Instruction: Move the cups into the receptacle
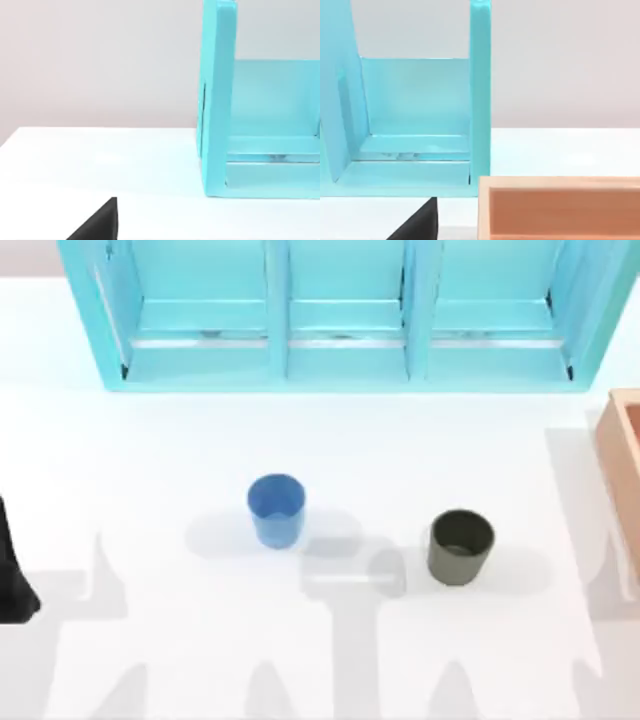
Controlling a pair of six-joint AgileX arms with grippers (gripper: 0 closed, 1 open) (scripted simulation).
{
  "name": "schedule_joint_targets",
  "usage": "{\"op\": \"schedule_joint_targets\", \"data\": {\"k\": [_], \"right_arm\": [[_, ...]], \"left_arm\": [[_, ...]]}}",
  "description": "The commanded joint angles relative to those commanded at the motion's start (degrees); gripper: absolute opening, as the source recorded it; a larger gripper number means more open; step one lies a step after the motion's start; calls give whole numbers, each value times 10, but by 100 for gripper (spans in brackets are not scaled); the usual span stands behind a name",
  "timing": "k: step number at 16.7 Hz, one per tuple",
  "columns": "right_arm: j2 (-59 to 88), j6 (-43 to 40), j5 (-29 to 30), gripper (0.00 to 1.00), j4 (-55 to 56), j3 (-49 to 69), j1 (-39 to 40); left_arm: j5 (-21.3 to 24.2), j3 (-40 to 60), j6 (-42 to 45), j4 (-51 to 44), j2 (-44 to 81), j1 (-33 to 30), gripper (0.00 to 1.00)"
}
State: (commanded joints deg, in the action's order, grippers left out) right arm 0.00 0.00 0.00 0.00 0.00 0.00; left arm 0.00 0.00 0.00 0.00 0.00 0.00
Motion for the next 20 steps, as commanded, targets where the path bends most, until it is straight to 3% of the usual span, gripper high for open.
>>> {"op": "schedule_joint_targets", "data": {"k": [4,9,13,20], "right_arm": [[11,5,3,100,-6,13,6],[127,49,31,100,-71,157,64],[292,106,66,100,-168,374,136],[676,223,129,100,-401,877,282]], "left_arm": [[0,0,0,0,0,0,100],[0,0,0,0,0,0,100],[0,0,0,0,0,0,100],[0,0,0,0,0,0,100]]}}
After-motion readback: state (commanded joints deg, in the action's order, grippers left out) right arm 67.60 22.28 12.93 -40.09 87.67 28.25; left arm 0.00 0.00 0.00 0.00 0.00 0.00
